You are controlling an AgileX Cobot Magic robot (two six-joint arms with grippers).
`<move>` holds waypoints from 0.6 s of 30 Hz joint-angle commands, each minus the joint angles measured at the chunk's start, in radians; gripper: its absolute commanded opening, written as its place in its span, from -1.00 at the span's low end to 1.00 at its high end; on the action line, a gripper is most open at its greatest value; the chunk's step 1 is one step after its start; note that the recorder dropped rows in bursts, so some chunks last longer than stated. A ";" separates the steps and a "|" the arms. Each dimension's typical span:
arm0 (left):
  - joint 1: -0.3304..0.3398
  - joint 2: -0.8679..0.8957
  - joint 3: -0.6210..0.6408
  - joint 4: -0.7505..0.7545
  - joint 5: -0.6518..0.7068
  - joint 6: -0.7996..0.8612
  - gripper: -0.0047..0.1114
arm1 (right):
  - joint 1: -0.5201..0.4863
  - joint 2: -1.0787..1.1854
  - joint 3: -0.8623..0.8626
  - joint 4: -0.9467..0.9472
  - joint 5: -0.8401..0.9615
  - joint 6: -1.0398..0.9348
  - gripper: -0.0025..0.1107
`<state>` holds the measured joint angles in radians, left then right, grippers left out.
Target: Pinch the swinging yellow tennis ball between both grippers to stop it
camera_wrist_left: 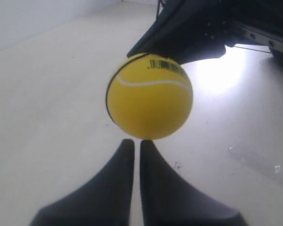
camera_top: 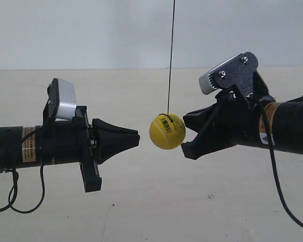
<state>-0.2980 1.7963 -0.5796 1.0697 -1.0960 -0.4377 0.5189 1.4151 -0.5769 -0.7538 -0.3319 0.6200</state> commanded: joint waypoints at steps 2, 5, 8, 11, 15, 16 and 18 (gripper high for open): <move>-0.002 -0.007 -0.004 -0.016 -0.003 -0.003 -0.84 | 0.002 -0.008 0.009 -0.115 -0.104 0.097 -0.96; -0.006 -0.007 -0.004 -0.010 -0.018 -0.013 -0.84 | 0.002 -0.008 0.009 -0.209 -0.152 0.172 -0.96; -0.006 -0.007 -0.004 0.012 -0.061 -0.021 -0.84 | 0.002 -0.008 0.009 -0.227 -0.167 0.185 -0.96; -0.006 -0.007 -0.004 0.018 -0.066 -0.021 -0.84 | 0.002 -0.008 0.009 -0.227 -0.164 0.185 -0.96; -0.006 -0.007 -0.004 0.018 -0.062 -0.021 -0.84 | 0.002 -0.008 0.009 -0.229 -0.157 0.185 -0.96; -0.006 -0.007 -0.004 0.018 -0.057 -0.021 -0.84 | 0.002 -0.008 0.009 -0.229 -0.151 0.183 -0.96; -0.006 -0.007 -0.004 0.018 -0.052 -0.021 -0.84 | 0.002 -0.010 0.009 -0.229 -0.122 0.173 -0.96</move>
<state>-0.2980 1.7963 -0.5796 1.0812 -1.1450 -0.4504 0.5189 1.4151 -0.5729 -0.9786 -0.4804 0.8005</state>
